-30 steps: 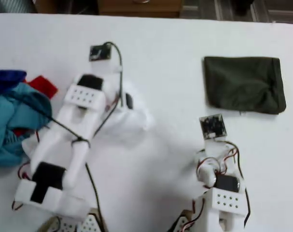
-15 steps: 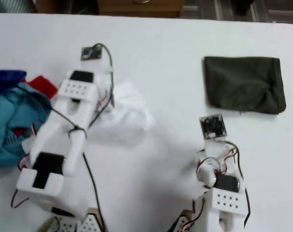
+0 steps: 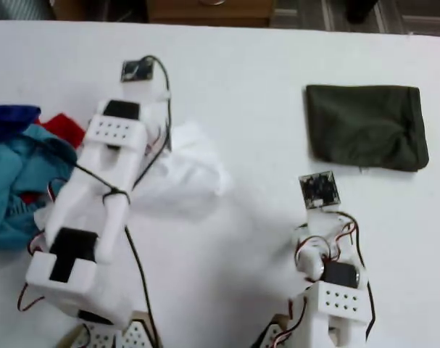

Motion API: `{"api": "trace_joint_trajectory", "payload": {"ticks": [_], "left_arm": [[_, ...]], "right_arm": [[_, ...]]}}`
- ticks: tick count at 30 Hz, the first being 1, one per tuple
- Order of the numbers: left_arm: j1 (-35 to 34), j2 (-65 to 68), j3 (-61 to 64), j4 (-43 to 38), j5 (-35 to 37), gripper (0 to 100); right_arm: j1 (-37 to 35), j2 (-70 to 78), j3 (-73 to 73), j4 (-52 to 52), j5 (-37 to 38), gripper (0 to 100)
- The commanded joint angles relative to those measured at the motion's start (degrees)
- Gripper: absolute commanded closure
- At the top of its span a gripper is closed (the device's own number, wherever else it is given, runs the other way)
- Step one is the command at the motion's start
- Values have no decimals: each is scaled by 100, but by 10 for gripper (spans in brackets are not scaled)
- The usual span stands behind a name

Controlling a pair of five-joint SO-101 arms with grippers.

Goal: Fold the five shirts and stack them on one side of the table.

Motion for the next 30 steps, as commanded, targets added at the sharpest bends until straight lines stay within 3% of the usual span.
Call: {"api": "trace_joint_trajectory", "payload": {"ticks": [1, 4, 20, 24, 28, 30], "left_arm": [[9, -53, -488, -9, -343, 812], [0, -44, -637, -44, -440, 752], [413, 1169, -576, -334, -431, 753], [431, 1134, -752, -202, -440, 822], [413, 1143, -1130, 466, -413, 984], [404, 1143, -1305, 853, -404, 969]], "right_arm": [[-48, -110, -26, -101, -53, 775], [-48, -110, -26, -101, -53, 775], [-48, -110, -26, -101, -53, 775], [-48, -110, -26, -101, -53, 775], [-48, -110, -26, -110, -53, 775], [-48, -110, -26, -110, -53, 775]]}}
